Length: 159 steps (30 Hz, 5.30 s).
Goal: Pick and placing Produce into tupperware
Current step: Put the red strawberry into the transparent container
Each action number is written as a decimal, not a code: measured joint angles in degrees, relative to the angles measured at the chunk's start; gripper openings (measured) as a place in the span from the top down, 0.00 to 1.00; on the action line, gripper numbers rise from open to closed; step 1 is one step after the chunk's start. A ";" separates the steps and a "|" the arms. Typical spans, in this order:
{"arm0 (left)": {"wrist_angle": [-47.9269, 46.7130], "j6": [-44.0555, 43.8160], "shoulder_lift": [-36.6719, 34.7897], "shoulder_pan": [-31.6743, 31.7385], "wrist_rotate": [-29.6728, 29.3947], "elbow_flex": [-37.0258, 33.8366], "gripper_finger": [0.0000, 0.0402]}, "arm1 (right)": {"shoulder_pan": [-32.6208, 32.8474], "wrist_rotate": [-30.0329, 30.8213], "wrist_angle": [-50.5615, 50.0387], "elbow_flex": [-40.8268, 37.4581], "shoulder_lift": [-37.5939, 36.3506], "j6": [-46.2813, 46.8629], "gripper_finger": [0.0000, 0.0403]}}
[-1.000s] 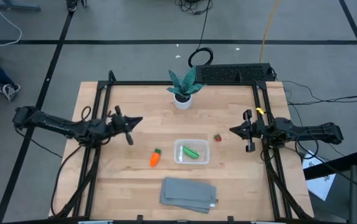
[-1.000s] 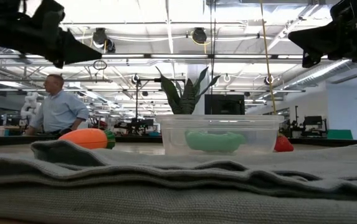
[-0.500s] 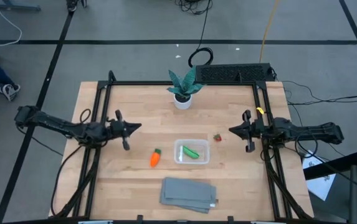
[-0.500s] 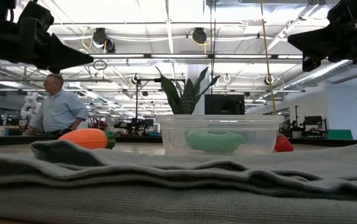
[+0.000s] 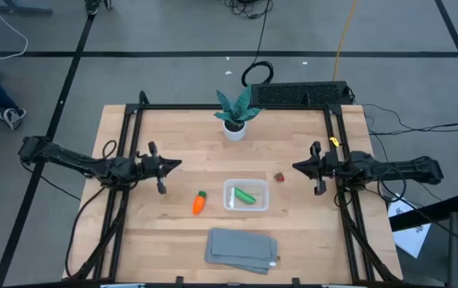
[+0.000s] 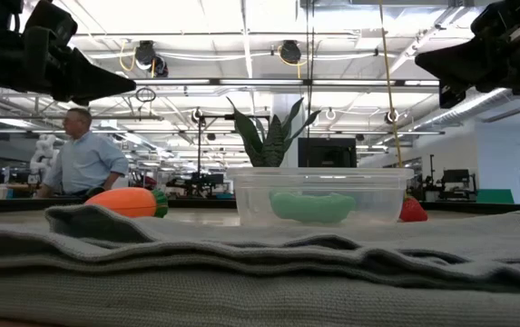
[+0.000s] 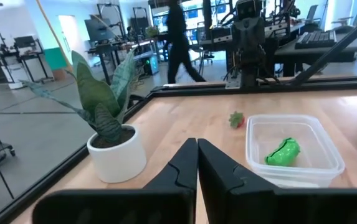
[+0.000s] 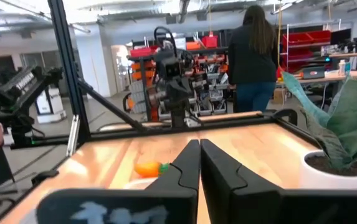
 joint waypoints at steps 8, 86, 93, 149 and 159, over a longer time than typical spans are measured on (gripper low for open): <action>0.09 2.55 0.00 0.00 0.00 0.02 0.99 | 0.00 -0.08 6.47 0.61 5.42 0.12 1.00; 2.54 10.25 0.02 0.04 -0.07 0.09 0.94 | -7.85 -1.73 -56.57 39.99 50.21 2.48 0.20; 2.51 10.25 0.00 0.04 -0.07 0.09 0.94 | -7.42 -1.61 -50.59 36.38 50.21 3.80 0.14; 1.70 8.98 0.07 0.06 0.02 0.09 0.94 | -5.79 -2.41 -18.55 21.81 66.47 12.92 0.19; 1.01 8.98 0.07 0.04 0.02 0.09 0.94 | -5.90 -1.80 -18.80 21.70 66.54 12.48 0.41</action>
